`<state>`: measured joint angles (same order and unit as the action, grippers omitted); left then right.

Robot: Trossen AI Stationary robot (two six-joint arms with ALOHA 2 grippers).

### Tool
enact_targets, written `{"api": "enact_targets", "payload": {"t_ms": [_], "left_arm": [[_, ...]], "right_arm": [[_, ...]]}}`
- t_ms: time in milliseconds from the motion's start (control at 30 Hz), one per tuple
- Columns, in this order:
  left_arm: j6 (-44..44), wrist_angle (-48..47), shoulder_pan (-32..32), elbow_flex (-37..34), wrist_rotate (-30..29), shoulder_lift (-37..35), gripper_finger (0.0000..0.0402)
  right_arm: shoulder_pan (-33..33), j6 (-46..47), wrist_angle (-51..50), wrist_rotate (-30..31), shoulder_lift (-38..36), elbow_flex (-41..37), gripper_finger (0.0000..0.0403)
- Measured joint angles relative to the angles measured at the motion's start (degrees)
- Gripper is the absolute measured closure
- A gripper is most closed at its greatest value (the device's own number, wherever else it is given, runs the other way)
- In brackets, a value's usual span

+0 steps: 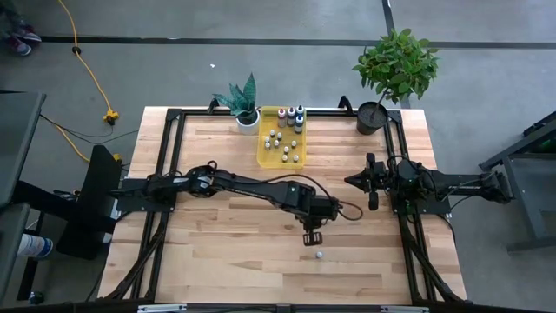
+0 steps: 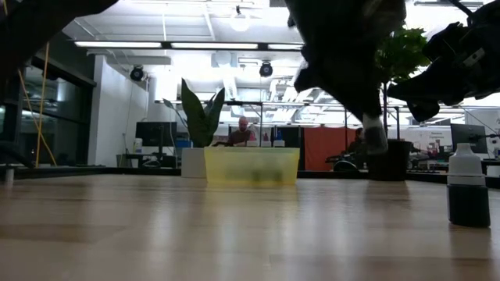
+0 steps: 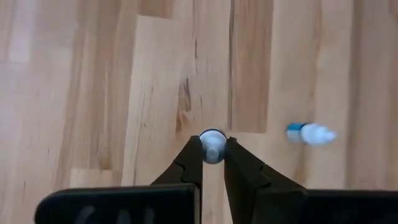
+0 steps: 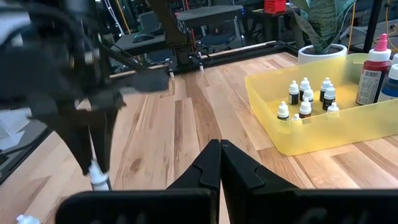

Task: Pick & Place food coloring
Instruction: Put the small brown food coloring bottle into the yellow bin

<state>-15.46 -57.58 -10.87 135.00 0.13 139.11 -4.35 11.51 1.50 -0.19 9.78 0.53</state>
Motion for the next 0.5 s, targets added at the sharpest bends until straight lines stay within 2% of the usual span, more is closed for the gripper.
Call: {"api": "enact_targets", "payload": {"t_ms": [233,500], "left_arm": [[-12.54,-2.81,0.76,0.0,-2.74,-4.31,0.0377],[-31.39,-14.7,2.32,0.0,-9.03,-10.1,0.0378]], "right_arm": [[-0.01,-0.01,0.0,0.0,0.02,0.01,0.0402],[0.01,0.0,0.0,0.0,0.02,0.01,0.0402]]}}
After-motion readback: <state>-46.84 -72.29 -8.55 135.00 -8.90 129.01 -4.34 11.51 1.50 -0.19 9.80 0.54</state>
